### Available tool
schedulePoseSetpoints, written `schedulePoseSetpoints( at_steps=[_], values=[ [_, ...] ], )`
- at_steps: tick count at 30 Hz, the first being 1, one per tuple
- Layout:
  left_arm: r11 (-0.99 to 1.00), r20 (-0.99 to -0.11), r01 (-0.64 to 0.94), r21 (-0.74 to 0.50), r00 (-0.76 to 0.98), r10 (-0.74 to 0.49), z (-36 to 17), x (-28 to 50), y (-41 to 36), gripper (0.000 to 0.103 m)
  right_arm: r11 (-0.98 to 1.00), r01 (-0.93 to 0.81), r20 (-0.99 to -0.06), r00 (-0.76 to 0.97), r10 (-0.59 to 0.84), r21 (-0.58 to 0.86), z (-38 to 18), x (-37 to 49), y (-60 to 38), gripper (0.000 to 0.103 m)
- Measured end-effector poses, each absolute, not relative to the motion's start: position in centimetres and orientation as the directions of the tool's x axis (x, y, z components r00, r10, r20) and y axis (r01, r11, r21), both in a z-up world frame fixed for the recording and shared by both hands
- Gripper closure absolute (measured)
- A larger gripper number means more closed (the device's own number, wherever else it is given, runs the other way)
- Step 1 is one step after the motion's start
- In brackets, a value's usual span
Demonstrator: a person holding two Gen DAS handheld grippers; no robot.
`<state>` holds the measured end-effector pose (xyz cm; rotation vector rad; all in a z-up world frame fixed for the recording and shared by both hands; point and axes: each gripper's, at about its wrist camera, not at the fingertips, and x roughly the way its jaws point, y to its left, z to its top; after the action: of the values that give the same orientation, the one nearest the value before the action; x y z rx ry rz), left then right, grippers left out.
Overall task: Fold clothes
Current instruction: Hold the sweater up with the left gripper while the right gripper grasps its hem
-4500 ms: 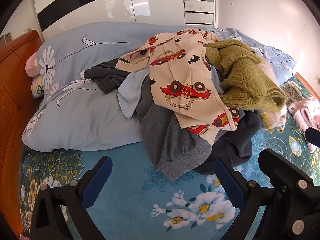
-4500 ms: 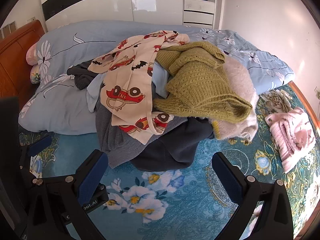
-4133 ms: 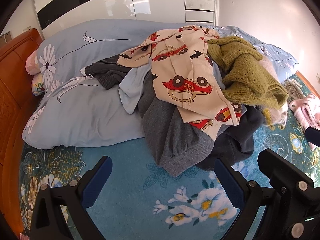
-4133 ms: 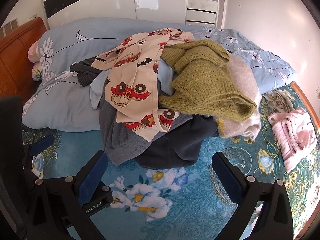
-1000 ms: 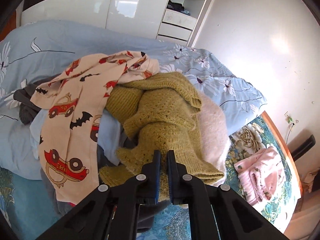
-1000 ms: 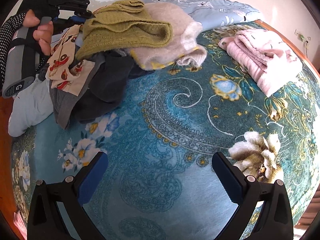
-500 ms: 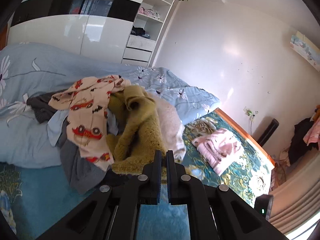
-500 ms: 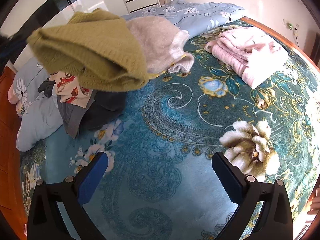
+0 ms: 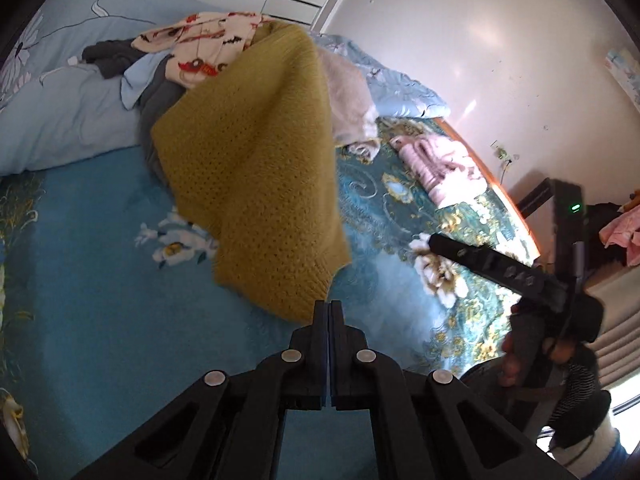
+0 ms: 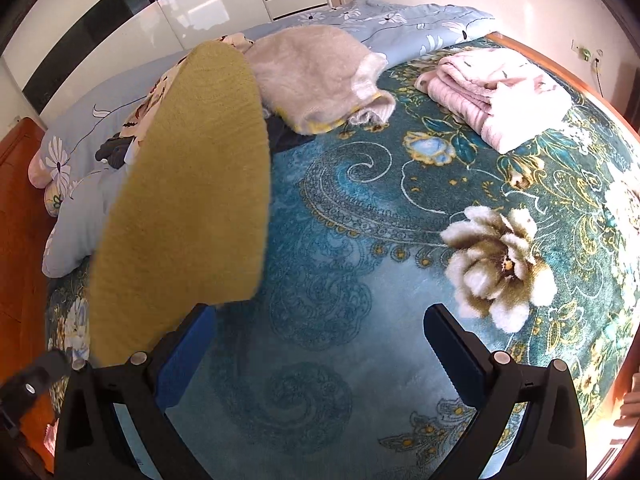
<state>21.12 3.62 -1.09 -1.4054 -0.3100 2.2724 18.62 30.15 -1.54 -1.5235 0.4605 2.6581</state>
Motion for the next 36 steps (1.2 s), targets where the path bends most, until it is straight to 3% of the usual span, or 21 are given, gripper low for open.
schedulePoseSetpoints(
  at_steps=[5, 11, 12, 13, 14, 15, 19, 24, 26, 27, 28, 36],
  values=[
    [-0.891, -0.820, -0.123, -0.436, -0.353, 0.450, -4.6, 18.3, 1.3, 0.102, -0.962, -0.173, -0.850, -0.518, -0.093, 0.211, -1.0, 19.0, 30.0, 0.000],
    [-0.949, -0.871, 0.037, -0.314, -0.409, 0.272, -7.9, 8.6, -2.8, 0.096, -0.956, -0.210, -0.883, -0.460, -0.087, 0.204, -2.6, 19.1, 30.2, 0.000],
    [-0.951, -0.877, 0.078, -0.301, -0.413, 0.244, -8.7, 6.8, -3.5, 0.083, -0.952, -0.220, -0.885, -0.456, -0.094, 0.215, -2.9, 19.0, 30.3, 0.000],
    [-0.948, -0.882, 0.114, -0.298, -0.412, 0.228, -9.3, 5.3, -3.9, 0.061, -0.947, -0.227, -0.886, -0.452, -0.103, 0.226, -3.2, 18.9, 30.3, 0.000],
    [-0.945, -0.884, 0.122, -0.302, -0.407, 0.230, -9.6, 4.9, -3.8, 0.052, -0.945, -0.228, -0.888, -0.446, -0.111, 0.233, -3.5, 18.7, 30.2, 0.000],
    [-0.943, -0.886, 0.130, -0.307, -0.401, 0.233, -10.0, 4.4, -3.8, 0.045, -0.945, -0.225, -0.890, -0.440, -0.118, 0.236, -3.7, 18.6, 29.9, 0.000],
    [-0.932, -0.892, 0.163, -0.323, -0.380, 0.243, -11.3, 2.4, -3.5, 0.041, -0.950, -0.208, -0.900, -0.415, -0.132, 0.235, -4.5, 18.1, 28.5, 0.000],
    [-0.917, -0.900, 0.205, -0.342, -0.354, 0.257, -13.0, -0.1, -3.1, 0.044, -0.950, -0.210, -0.912, -0.386, -0.137, 0.231, -5.4, 17.8, 27.8, 0.000],
    [-0.911, -0.902, 0.222, -0.349, -0.343, 0.262, -13.7, -1.1, -3.0, 0.066, -0.949, -0.214, -0.914, -0.381, -0.138, 0.233, -5.6, 17.7, 27.6, 0.000],
    [-0.907, -0.903, 0.230, -0.352, -0.338, 0.265, -14.0, -1.6, -2.9, 0.087, -0.948, -0.215, -0.915, -0.379, -0.140, 0.234, -5.6, 17.7, 27.6, 0.000],
    [-0.905, -0.903, 0.234, -0.356, -0.335, 0.269, -14.2, -1.9, -2.9, 0.092, -0.948, -0.213, -0.916, -0.376, -0.142, 0.235, -5.7, 17.6, 27.5, 0.000],
    [-0.897, -0.838, 0.086, -0.434, -0.405, 0.367, -9.0, 2.0, -3.2, 0.094, -0.957, -0.157, -0.920, -0.351, -0.175, 0.242, -6.5, 17.1, 25.5, 0.000]
  ],
)
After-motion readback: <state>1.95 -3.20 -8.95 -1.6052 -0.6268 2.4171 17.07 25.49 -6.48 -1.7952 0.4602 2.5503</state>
